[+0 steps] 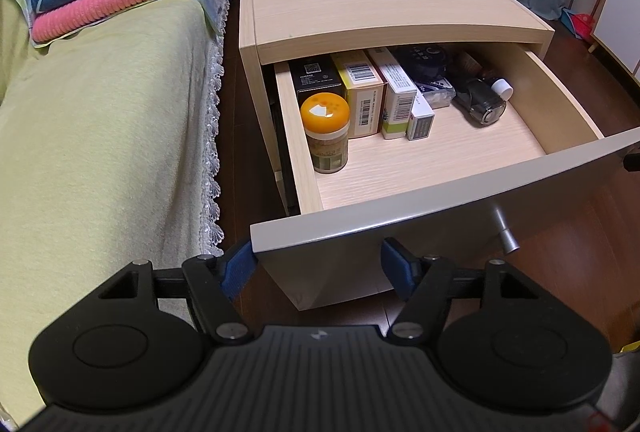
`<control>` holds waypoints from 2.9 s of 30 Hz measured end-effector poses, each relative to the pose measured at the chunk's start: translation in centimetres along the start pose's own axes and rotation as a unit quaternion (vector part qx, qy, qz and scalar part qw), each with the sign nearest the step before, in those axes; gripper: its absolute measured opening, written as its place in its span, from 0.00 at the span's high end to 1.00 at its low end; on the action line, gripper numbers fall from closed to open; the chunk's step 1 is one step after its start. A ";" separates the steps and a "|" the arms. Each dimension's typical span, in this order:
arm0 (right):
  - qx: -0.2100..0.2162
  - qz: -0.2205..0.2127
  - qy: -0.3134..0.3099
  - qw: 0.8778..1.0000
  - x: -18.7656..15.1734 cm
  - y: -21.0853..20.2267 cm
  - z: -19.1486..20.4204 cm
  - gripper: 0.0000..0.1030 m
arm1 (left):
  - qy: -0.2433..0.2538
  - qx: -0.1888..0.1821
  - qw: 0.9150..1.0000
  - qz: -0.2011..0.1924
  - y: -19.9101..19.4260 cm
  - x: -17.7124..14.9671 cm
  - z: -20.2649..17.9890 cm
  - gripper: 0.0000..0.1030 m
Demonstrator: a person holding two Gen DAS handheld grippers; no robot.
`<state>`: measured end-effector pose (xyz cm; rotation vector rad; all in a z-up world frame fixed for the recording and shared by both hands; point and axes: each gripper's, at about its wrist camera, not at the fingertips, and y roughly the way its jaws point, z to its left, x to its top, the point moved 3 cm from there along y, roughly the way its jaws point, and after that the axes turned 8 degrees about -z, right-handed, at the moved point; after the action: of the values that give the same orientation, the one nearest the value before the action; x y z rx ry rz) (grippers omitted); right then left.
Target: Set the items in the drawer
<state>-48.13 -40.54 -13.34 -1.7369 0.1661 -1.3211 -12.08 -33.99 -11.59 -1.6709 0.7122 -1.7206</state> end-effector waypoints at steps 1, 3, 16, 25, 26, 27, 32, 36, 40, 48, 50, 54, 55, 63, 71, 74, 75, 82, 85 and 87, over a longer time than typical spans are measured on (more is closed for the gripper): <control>0.000 0.000 0.000 1.000 0.0 0.0 0.0 0.64 | 0.000 0.000 1.000 0.000 0.0 0.0 0.0 0.33; 0.000 0.000 0.000 1.000 0.0 0.0 0.0 0.64 | 0.000 0.000 1.000 0.000 0.0 0.0 0.0 0.33; 0.001 0.000 -0.001 1.000 0.1 -0.1 -0.2 0.64 | 0.000 0.003 1.000 -0.001 0.0 -0.2 -0.1 0.33; 0.001 0.000 0.000 1.000 0.2 -0.1 -0.3 0.64 | 0.000 0.004 1.000 -0.002 0.0 -0.2 -0.1 0.33; 0.002 0.000 -0.001 1.000 0.2 0.0 -0.3 0.63 | 0.000 0.004 1.000 -0.002 0.1 -0.2 -0.1 0.33; 0.002 0.000 -0.001 1.000 0.2 0.0 -0.3 0.63 | 0.000 0.004 1.000 -0.002 0.1 -0.2 -0.1 0.33; 0.002 -0.001 -0.001 1.000 0.2 0.0 -0.3 0.64 | 0.000 0.005 1.000 -0.003 0.1 -0.2 -0.1 0.33; 0.002 -0.001 -0.001 1.000 0.2 0.0 -0.3 0.64 | 0.000 0.006 1.000 -0.003 0.1 -0.2 0.0 0.33; 0.002 -0.001 -0.001 1.000 0.2 0.1 -0.3 0.64 | 0.001 0.006 1.000 -0.003 0.1 -0.2 -0.1 0.33; 0.001 -0.001 -0.001 1.000 0.3 0.2 -0.2 0.64 | 0.002 0.008 1.000 -0.004 0.2 -0.3 -0.2 0.33; 0.001 -0.001 -0.001 1.000 0.3 0.2 -0.1 0.64 | 0.002 0.008 1.000 -0.004 0.1 -0.3 -0.2 0.33; 0.001 -0.001 0.000 1.000 0.3 0.2 -0.2 0.63 | 0.003 0.007 1.000 -0.005 0.1 -0.3 -0.2 0.33; 0.001 -0.001 0.000 1.000 0.4 0.2 -0.2 0.63 | 0.003 0.007 1.000 -0.005 0.1 -0.3 -0.2 0.33; 0.001 -0.002 0.000 1.000 0.4 0.3 -0.4 0.63 | 0.003 0.007 1.000 -0.007 0.1 -0.3 -0.1 0.33; 0.001 -0.004 0.000 1.000 0.3 0.3 -0.4 0.63 | 0.006 0.007 1.000 -0.007 0.1 -0.3 -0.1 0.33; 0.000 -0.004 0.001 1.000 0.2 0.3 -0.4 0.63 | 0.006 0.007 1.000 -0.008 0.1 -0.4 -0.1 0.33; 0.000 -0.004 0.001 1.000 0.2 0.3 -0.4 0.63 | 0.006 0.007 1.000 -0.008 0.1 -0.4 -0.1 0.33; -0.001 -0.004 0.000 1.000 0.3 0.4 -0.5 0.63 | 0.006 0.006 1.000 -0.010 0.2 -0.4 -0.1 0.33; -0.001 -0.004 -0.001 1.000 0.3 0.4 -0.5 0.63 | 0.007 0.006 1.000 -0.010 0.2 -0.5 -0.1 0.33; -0.001 -0.004 -0.002 1.000 0.3 0.4 -0.6 0.63 | 0.007 0.006 1.000 -0.010 0.2 -0.5 -0.1 0.33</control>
<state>-48.28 -41.28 -13.40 -1.7430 0.1586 -1.3233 -12.12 -33.74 -12.03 -1.6656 0.6914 -1.7482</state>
